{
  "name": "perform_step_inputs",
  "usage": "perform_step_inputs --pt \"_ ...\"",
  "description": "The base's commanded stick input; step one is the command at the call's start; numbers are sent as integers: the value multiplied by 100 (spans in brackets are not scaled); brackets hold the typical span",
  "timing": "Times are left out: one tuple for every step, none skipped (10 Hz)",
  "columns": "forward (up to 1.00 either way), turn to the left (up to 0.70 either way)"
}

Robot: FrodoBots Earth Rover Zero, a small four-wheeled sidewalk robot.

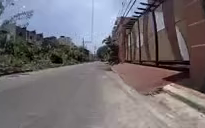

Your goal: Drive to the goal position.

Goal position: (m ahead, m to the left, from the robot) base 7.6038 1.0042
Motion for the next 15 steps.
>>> perform_step_inputs --pt "100 0" --pt "100 0" --pt "100 0" --pt "100 0" --pt "100 0" --pt "100 0" --pt "100 0" --pt "100 0" --pt "100 0" --pt "100 0" --pt "100 0" --pt "100 -1" --pt "100 -10" --pt "100 -28" --pt "100 -40"
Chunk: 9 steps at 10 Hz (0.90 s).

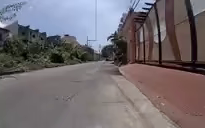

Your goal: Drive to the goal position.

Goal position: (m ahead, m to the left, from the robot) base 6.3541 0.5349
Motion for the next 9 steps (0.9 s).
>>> perform_step_inputs --pt "100 -40" --pt "100 -14" --pt "100 0" --pt "100 0" --pt "100 0" --pt "100 0" --pt "100 0" --pt "100 0" --pt "100 0"
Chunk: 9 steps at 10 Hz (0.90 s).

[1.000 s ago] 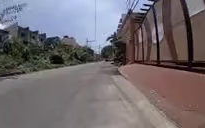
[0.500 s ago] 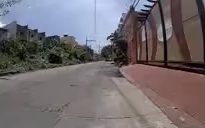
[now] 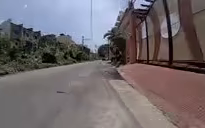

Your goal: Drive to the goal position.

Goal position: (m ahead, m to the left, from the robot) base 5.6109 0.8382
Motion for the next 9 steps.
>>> perform_step_inputs --pt "99 0" --pt "99 -4" --pt "99 -14" --pt "99 -33" --pt "99 -31" --pt "99 -28" --pt "99 -21" --pt "99 -14" --pt "99 -5"
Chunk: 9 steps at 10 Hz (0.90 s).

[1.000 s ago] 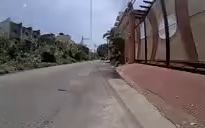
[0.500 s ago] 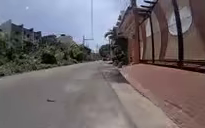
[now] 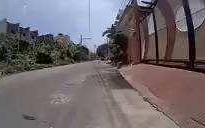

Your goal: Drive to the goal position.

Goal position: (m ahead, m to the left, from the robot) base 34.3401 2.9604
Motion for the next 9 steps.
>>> perform_step_inputs --pt "96 0" --pt "89 0" --pt "87 0" --pt "93 0" --pt "100 2" --pt "100 2" --pt "100 2" --pt "100 1" --pt "100 0"
